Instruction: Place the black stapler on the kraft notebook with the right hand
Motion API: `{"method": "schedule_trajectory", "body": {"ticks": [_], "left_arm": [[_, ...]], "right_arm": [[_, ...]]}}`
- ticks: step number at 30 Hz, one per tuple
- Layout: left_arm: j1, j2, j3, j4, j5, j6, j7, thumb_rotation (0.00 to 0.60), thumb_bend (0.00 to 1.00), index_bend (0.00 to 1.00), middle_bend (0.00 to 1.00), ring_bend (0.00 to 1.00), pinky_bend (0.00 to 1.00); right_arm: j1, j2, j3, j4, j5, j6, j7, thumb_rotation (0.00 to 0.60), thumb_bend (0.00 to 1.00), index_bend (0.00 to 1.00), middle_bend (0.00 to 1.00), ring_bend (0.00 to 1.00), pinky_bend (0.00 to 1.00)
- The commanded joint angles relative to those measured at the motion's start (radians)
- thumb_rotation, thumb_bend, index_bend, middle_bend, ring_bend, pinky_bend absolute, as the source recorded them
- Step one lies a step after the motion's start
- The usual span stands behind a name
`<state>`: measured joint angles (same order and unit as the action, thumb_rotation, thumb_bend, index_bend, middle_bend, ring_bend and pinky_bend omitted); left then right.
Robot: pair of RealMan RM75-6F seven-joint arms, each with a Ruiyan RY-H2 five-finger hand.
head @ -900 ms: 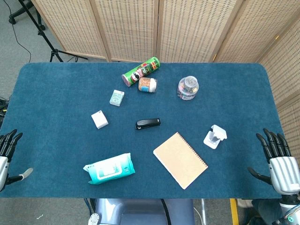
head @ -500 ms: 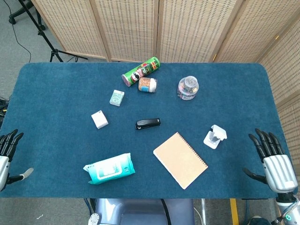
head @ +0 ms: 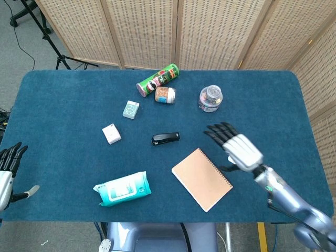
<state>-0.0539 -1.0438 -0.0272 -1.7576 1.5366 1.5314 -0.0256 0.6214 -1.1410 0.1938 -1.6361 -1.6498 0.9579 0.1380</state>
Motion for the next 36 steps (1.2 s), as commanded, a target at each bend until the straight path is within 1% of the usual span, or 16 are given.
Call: {"method": "schedule_trajectory", "body": {"ticks": [1, 3, 6, 10, 14, 16, 18, 23, 26, 28, 30, 33, 36], "left_arm": [[-0.004, 0.006, -0.017, -0.006, -0.028, -0.005, -0.01, 0.6, 0.0, 0.0, 0.0, 0.0, 0.0], [-0.007, 0.009, -0.027, -0.003, -0.051, -0.012, -0.019, 0.6, 0.0, 0.0, 0.0, 0.0, 0.0], [-0.013, 0.014, -0.042, -0.001, -0.093, -0.031, -0.028, 0.6, 0.0, 0.0, 0.0, 0.0, 0.0], [-0.025, 0.02, -0.06, -0.001, -0.129, -0.053, -0.039, 0.6, 0.0, 0.0, 0.0, 0.0, 0.0], [-0.03, 0.026, -0.065, 0.0, -0.143, -0.066, -0.047, 0.6, 0.0, 0.0, 0.0, 0.0, 0.0], [-0.034, 0.028, -0.069, 0.003, -0.157, -0.079, -0.052, 0.6, 0.0, 0.0, 0.0, 0.0, 0.0], [-0.038, 0.029, -0.072, 0.004, -0.169, -0.089, -0.055, 0.6, 0.0, 0.0, 0.0, 0.0, 0.0], [-0.044, 0.031, -0.079, 0.007, -0.189, -0.106, -0.063, 0.6, 0.0, 0.0, 0.0, 0.0, 0.0], [-0.046, 0.031, -0.082, 0.007, -0.193, -0.107, -0.063, 0.6, 0.0, 0.0, 0.0, 0.0, 0.0], [-0.048, 0.029, -0.083, 0.009, -0.195, -0.11, -0.062, 0.6, 0.0, 0.0, 0.0, 0.0, 0.0], [-0.049, 0.029, -0.083, 0.009, -0.197, -0.113, -0.061, 0.6, 0.0, 0.0, 0.0, 0.0, 0.0], [-0.05, 0.029, -0.083, 0.009, -0.197, -0.114, -0.061, 0.6, 0.0, 0.0, 0.0, 0.0, 0.0], [-0.05, 0.027, -0.084, 0.01, -0.195, -0.111, -0.063, 0.6, 0.0, 0.0, 0.0, 0.0, 0.0]], "right_arm": [[0.192, -0.251, 0.08, 0.18, 0.173, -0.184, -0.102, 0.6, 0.01, 0.08, 0.08, 0.0, 0.02], [0.23, -0.334, 0.086, 0.263, 0.215, -0.21, -0.125, 0.6, 0.04, 0.09, 0.09, 0.0, 0.03], [0.276, -0.42, 0.088, 0.367, 0.256, -0.244, -0.149, 0.6, 0.09, 0.1, 0.1, 0.0, 0.04], [0.332, -0.542, 0.084, 0.53, 0.292, -0.272, -0.177, 0.6, 0.11, 0.13, 0.13, 0.03, 0.07], [0.361, -0.614, 0.074, 0.649, 0.295, -0.273, -0.186, 0.6, 0.13, 0.17, 0.18, 0.08, 0.1], [0.374, -0.652, 0.067, 0.727, 0.297, -0.274, -0.182, 0.6, 0.14, 0.21, 0.22, 0.12, 0.13], [0.381, -0.679, 0.063, 0.778, 0.296, -0.274, -0.151, 0.6, 0.17, 0.26, 0.28, 0.17, 0.16], [0.403, -0.741, 0.046, 0.892, 0.276, -0.272, -0.076, 0.6, 0.22, 0.32, 0.36, 0.25, 0.18], [0.413, -0.764, 0.044, 0.927, 0.274, -0.278, -0.032, 0.6, 0.25, 0.36, 0.41, 0.28, 0.19], [0.419, -0.788, 0.048, 0.957, 0.27, -0.258, 0.006, 0.6, 0.27, 0.42, 0.45, 0.32, 0.2], [0.421, -0.807, 0.042, 0.988, 0.259, -0.239, 0.033, 0.6, 0.33, 0.5, 0.51, 0.36, 0.21], [0.421, -0.819, 0.032, 1.012, 0.245, -0.218, 0.067, 0.6, 0.41, 0.54, 0.55, 0.37, 0.21], [0.415, -0.814, 0.024, 1.01, 0.232, -0.19, 0.101, 0.6, 0.44, 0.56, 0.56, 0.37, 0.21]]}}
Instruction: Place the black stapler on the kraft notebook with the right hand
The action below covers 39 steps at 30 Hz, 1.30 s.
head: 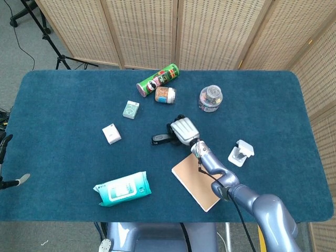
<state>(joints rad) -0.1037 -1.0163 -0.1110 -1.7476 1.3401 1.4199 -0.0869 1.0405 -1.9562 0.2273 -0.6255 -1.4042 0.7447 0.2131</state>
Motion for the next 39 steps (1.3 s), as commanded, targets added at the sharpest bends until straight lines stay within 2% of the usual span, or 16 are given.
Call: {"method": "schedule_trajectory", "body": {"ticks": [1, 5, 11, 15, 20, 24, 30, 36, 39], "left_arm": [[0.0, 0.0, 0.001, 0.0, 0.002, 0.0, -0.002, 0.6, 0.0, 0.0, 0.0, 0.0, 0.0], [0.0, 0.0, 0.004, -0.001, 0.011, 0.001, -0.002, 0.6, 0.0, 0.0, 0.0, 0.0, 0.0], [0.002, 0.002, 0.016, -0.004, 0.036, 0.004, -0.005, 0.6, 0.0, 0.0, 0.0, 0.0, 0.0], [0.006, 0.002, 0.029, -0.005, 0.067, 0.014, -0.007, 0.6, 0.0, 0.0, 0.0, 0.0, 0.0], [0.008, -0.004, 0.046, -0.008, 0.099, 0.019, 0.009, 0.6, 0.0, 0.0, 0.0, 0.0, 0.0], [0.013, -0.008, 0.053, -0.012, 0.114, 0.029, 0.017, 0.6, 0.0, 0.0, 0.0, 0.0, 0.0], [0.017, -0.015, 0.063, -0.016, 0.138, 0.043, 0.034, 0.6, 0.0, 0.0, 0.0, 0.0, 0.0], [0.016, -0.021, 0.069, -0.014, 0.147, 0.042, 0.047, 0.6, 0.0, 0.0, 0.0, 0.0, 0.0], [0.015, -0.022, 0.067, -0.014, 0.144, 0.041, 0.049, 0.6, 0.0, 0.0, 0.0, 0.0, 0.0]], "right_arm": [[-0.008, 0.009, -0.013, -0.009, -0.018, 0.032, 0.035, 0.6, 0.45, 0.56, 0.56, 0.37, 0.21], [-0.038, 0.067, -0.034, -0.092, -0.051, 0.106, 0.049, 0.6, 0.45, 0.56, 0.57, 0.37, 0.22], [-0.131, 0.244, -0.081, -0.359, -0.107, 0.255, 0.005, 0.6, 0.46, 0.57, 0.57, 0.37, 0.24], [-0.249, 0.414, -0.151, -0.602, -0.162, 0.397, -0.087, 0.6, 0.47, 0.57, 0.57, 0.37, 0.25], [-0.359, 0.526, -0.232, -0.751, -0.192, 0.484, -0.161, 0.6, 0.47, 0.57, 0.57, 0.37, 0.25], [-0.419, 0.543, -0.263, -0.785, -0.192, 0.526, -0.199, 0.6, 0.52, 0.57, 0.57, 0.38, 0.25], [-0.474, 0.544, -0.299, -0.796, -0.213, 0.556, -0.218, 0.6, 0.52, 0.57, 0.57, 0.38, 0.25], [-0.507, 0.519, -0.304, -0.805, -0.204, 0.556, -0.244, 0.6, 0.54, 0.57, 0.57, 0.38, 0.25], [-0.527, 0.49, -0.296, -0.831, -0.178, 0.55, -0.297, 0.6, 0.54, 0.57, 0.57, 0.38, 0.25]]}}
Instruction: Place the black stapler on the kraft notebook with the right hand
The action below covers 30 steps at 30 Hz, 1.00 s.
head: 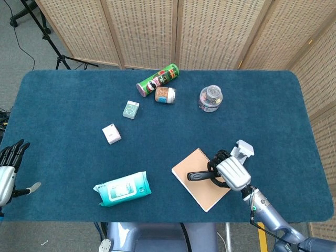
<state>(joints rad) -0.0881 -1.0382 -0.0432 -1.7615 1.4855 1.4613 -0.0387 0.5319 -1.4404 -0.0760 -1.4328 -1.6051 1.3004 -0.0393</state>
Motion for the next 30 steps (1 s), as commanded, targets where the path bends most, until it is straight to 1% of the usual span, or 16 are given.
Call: {"method": "schedule_trajectory", "body": {"ticks": [1, 3, 5, 9, 14, 16, 17, 18, 19, 20, 21, 23, 24, 26, 29, 30], "left_arm": [[-0.001, -0.001, -0.001, 0.0, -0.003, -0.001, 0.002, 0.6, 0.0, 0.0, 0.0, 0.0, 0.0], [-0.003, -0.001, -0.001, 0.0, -0.005, -0.006, 0.002, 0.6, 0.0, 0.0, 0.0, 0.0, 0.0], [-0.004, 0.001, 0.0, 0.001, -0.005, -0.008, 0.0, 0.6, 0.0, 0.0, 0.0, 0.0, 0.0], [-0.004, 0.003, 0.0, 0.001, -0.004, -0.006, -0.007, 0.6, 0.0, 0.0, 0.0, 0.0, 0.0], [-0.004, 0.006, -0.002, 0.0, -0.007, -0.005, -0.015, 0.6, 0.0, 0.0, 0.0, 0.0, 0.0], [-0.003, 0.007, -0.002, 0.0, -0.007, -0.004, -0.018, 0.6, 0.0, 0.0, 0.0, 0.0, 0.0], [-0.003, 0.007, -0.002, 0.0, -0.007, -0.003, -0.021, 0.6, 0.0, 0.0, 0.0, 0.0, 0.0], [-0.003, 0.007, -0.002, 0.001, -0.007, -0.003, -0.021, 0.6, 0.0, 0.0, 0.0, 0.0, 0.0], [-0.003, 0.007, -0.002, 0.001, -0.007, -0.003, -0.021, 0.6, 0.0, 0.0, 0.0, 0.0, 0.0], [-0.003, 0.007, -0.002, 0.001, -0.007, -0.003, -0.021, 0.6, 0.0, 0.0, 0.0, 0.0, 0.0], [-0.003, 0.007, -0.002, 0.001, -0.007, -0.004, -0.021, 0.6, 0.0, 0.0, 0.0, 0.0, 0.0], [-0.004, 0.007, -0.001, 0.001, -0.006, -0.005, -0.02, 0.6, 0.0, 0.0, 0.0, 0.0, 0.0], [-0.004, 0.008, -0.001, 0.0, -0.006, -0.006, -0.019, 0.6, 0.0, 0.0, 0.0, 0.0, 0.0], [-0.005, 0.007, 0.0, -0.001, -0.004, -0.007, -0.019, 0.6, 0.0, 0.0, 0.0, 0.0, 0.0], [-0.004, 0.008, 0.002, -0.002, -0.001, -0.006, -0.018, 0.6, 0.0, 0.0, 0.0, 0.0, 0.0], [-0.003, 0.008, 0.004, -0.003, 0.003, -0.004, -0.02, 0.6, 0.0, 0.0, 0.0, 0.0, 0.0]], "right_arm": [[-0.024, -0.035, 0.009, -0.03, 0.032, -0.009, -0.068, 0.6, 0.54, 0.57, 0.57, 0.38, 0.25], [-0.032, -0.06, 0.016, -0.041, 0.054, -0.027, -0.117, 0.6, 0.54, 0.57, 0.57, 0.38, 0.25], [-0.032, -0.097, 0.037, -0.031, 0.095, -0.057, -0.155, 0.6, 0.54, 0.57, 0.57, 0.38, 0.25], [-0.042, -0.127, 0.064, -0.019, 0.147, -0.08, -0.172, 0.6, 0.54, 0.57, 0.57, 0.38, 0.25], [-0.056, -0.158, 0.078, 0.004, 0.179, -0.098, -0.168, 0.6, 0.55, 0.57, 0.57, 0.38, 0.25], [-0.057, -0.158, 0.077, 0.006, 0.181, -0.108, -0.162, 0.6, 0.55, 0.55, 0.54, 0.38, 0.25], [-0.053, -0.144, 0.065, -0.004, 0.179, -0.135, -0.146, 0.6, 0.53, 0.49, 0.48, 0.35, 0.24], [-0.048, -0.126, 0.056, -0.019, 0.179, -0.16, -0.129, 0.6, 0.48, 0.38, 0.35, 0.28, 0.22], [-0.044, -0.106, 0.047, -0.04, 0.182, -0.187, -0.109, 0.6, 0.42, 0.28, 0.24, 0.21, 0.2], [-0.041, -0.092, 0.043, -0.055, 0.184, -0.202, -0.097, 0.6, 0.32, 0.14, 0.11, 0.1, 0.15], [-0.039, -0.08, 0.041, -0.07, 0.184, -0.212, -0.086, 0.6, 0.23, 0.05, 0.02, 0.03, 0.1], [-0.042, -0.056, 0.039, -0.102, 0.171, -0.207, -0.065, 0.6, 0.12, 0.0, 0.0, 0.0, 0.04], [-0.046, -0.049, 0.039, -0.113, 0.157, -0.194, -0.057, 0.6, 0.08, 0.0, 0.0, 0.0, 0.03], [-0.055, -0.041, 0.042, -0.127, 0.134, -0.164, -0.044, 0.6, 0.02, 0.0, 0.0, 0.0, 0.01], [-0.069, -0.02, 0.045, -0.153, 0.103, -0.121, -0.027, 0.6, 0.0, 0.0, 0.0, 0.0, 0.01], [-0.084, 0.011, 0.055, -0.187, 0.085, -0.074, -0.012, 0.6, 0.0, 0.0, 0.0, 0.0, 0.01]]}}
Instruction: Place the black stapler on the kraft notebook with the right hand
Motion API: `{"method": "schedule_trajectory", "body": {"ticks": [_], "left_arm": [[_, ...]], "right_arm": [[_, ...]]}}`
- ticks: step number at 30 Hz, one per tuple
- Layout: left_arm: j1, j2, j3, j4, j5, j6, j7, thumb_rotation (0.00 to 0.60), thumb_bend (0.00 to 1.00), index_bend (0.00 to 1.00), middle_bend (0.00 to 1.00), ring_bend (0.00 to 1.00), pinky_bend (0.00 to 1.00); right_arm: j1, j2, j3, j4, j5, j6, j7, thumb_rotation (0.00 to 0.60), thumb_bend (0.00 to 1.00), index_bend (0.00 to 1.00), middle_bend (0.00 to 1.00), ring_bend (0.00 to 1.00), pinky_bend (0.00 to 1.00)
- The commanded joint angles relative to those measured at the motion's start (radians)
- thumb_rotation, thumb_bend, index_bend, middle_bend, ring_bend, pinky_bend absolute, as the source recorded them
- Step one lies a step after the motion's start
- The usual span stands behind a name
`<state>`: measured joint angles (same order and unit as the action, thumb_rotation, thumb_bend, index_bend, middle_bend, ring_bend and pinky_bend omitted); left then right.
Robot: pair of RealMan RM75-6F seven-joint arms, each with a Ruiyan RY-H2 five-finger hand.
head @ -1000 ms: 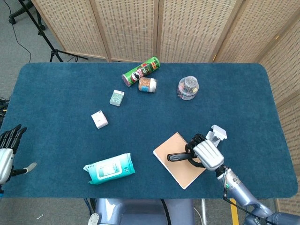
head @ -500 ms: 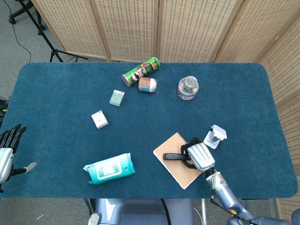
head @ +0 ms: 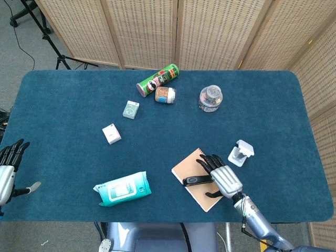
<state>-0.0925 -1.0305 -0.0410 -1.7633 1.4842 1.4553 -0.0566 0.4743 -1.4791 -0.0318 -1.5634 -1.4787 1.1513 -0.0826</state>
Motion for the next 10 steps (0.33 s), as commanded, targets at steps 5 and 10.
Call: {"method": "schedule_trajectory", "body": {"ticks": [5, 10], "left_arm": [[0.006, 0.003, 0.007, -0.002, 0.02, 0.014, -0.009, 0.6, 0.0, 0.0, 0.0, 0.0, 0.0], [0.015, 0.004, 0.01, 0.001, 0.031, 0.034, -0.021, 0.6, 0.0, 0.0, 0.0, 0.0, 0.0]], "right_arm": [[-0.088, 0.163, -0.003, -0.13, -0.109, 0.199, 0.08, 0.6, 0.0, 0.0, 0.0, 0.0, 0.01], [-0.166, 0.182, -0.003, -0.045, -0.161, 0.353, 0.138, 0.6, 0.0, 0.0, 0.0, 0.0, 0.0]]}}
